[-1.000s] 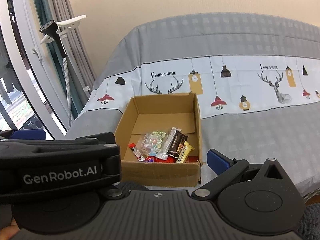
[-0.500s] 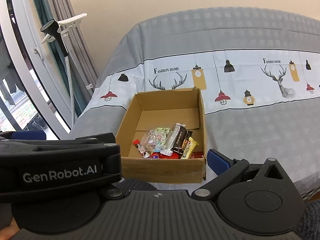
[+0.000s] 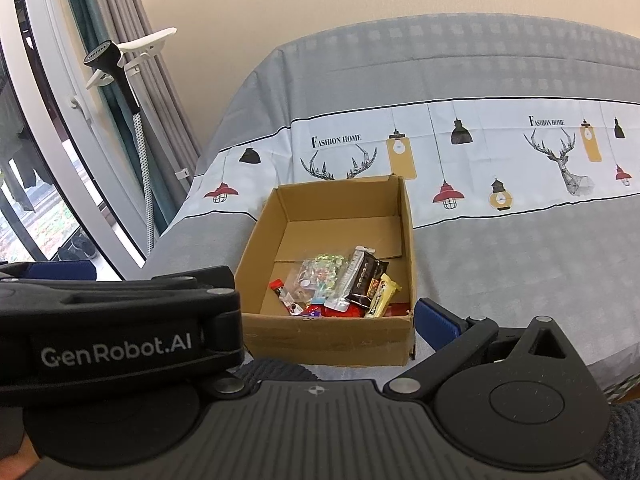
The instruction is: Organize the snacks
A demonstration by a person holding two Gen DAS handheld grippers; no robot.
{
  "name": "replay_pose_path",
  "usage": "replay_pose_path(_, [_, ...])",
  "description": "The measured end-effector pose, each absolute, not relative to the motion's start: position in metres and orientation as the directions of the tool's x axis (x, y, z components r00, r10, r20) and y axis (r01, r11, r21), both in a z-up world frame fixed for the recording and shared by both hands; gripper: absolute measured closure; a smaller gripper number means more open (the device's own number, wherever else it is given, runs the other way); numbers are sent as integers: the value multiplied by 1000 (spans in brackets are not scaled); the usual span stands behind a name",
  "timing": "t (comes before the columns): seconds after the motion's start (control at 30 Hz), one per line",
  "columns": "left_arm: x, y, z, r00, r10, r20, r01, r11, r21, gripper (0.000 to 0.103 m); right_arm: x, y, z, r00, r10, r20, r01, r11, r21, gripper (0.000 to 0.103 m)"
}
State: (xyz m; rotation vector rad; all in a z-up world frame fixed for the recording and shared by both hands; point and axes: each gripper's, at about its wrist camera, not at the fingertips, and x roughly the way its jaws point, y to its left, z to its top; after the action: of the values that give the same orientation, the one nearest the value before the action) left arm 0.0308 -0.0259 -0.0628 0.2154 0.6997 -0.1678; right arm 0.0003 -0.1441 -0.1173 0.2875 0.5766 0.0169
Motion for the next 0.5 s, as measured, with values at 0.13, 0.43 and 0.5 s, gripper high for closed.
replay_pose_path(0.13, [29, -27, -63, 752, -79, -655, 222, 965, 138, 0, 0, -143, -118, 839, 95, -535, 64, 960, 272, 1])
replay_pose_path(0.43, [30, -26, -63, 752, -77, -654, 223, 964, 143, 0, 0, -143, -118, 839, 99, -535, 62, 960, 274, 1])
replay_pose_path(0.5, [30, -27, -63, 753, -75, -654, 224, 964, 147, 0, 0, -143, -118, 838, 100, -536, 61, 959, 275, 1])
